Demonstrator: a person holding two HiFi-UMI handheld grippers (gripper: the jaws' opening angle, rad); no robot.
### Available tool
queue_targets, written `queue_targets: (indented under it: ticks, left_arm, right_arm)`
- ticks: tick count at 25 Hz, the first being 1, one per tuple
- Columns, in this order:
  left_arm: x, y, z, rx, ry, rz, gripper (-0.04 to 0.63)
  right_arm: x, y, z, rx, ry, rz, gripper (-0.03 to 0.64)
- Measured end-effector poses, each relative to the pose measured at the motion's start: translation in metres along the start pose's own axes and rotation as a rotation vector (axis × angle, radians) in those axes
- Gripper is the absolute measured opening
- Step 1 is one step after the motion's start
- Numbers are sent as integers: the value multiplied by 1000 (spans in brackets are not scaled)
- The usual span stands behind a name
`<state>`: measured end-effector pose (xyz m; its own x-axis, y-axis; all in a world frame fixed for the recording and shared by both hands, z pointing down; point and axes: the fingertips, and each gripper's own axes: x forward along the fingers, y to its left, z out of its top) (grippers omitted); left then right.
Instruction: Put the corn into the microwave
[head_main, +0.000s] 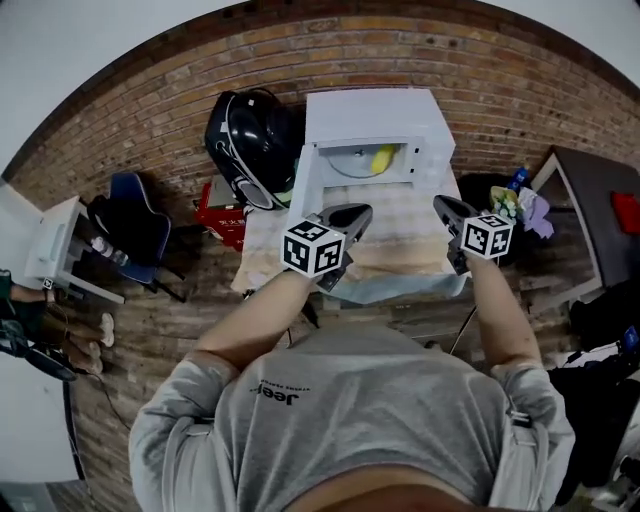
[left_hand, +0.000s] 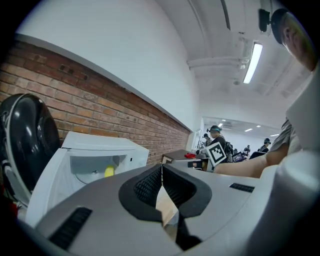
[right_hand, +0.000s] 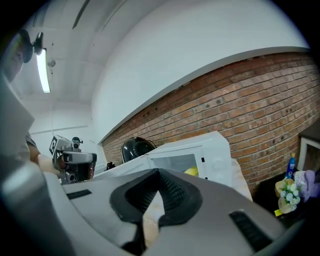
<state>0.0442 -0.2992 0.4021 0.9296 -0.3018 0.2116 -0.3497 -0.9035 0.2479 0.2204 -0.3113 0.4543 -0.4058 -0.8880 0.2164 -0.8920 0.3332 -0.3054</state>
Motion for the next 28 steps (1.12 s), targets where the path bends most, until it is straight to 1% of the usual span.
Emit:
queue_targets:
  ticks: [3,5,7,11,13,15,20,23,28]
  left_arm:
    - [6,-6,3,12,24,-23,24]
    - [16,-10,9,29,23,-12,23]
    - [30,-15,12,12,6,25,23]
    - [62,-39,12,-65,-8,85,23]
    - [75,-52,15,-78,-15,109,24]
    - [85,-61,19,-93,-31,142,23]
    - [100,-70,26,-141,-63,235,23]
    - [108,-78,26,-145,-54,263,23]
    - [107,-86,31,-135,-53,290,23]
  right_arm:
    - [-12,-5,4,2,-24,-20,20]
    - [-22,-11,9,-4,-47,-15,20]
    - [-38,-18,10,-8,-47,5,20]
    - [-74,-32,13,-67,6,58,19]
    - [-88,-41,19,-83,20,88,18]
    - [-96,-50,26,-77,22,125,18]
    - [-108,-64,47,-109,20,210,18]
    - [-112,-74,53,-102,11,241,18]
    - [-112,-84,50,-76,30,269,18]
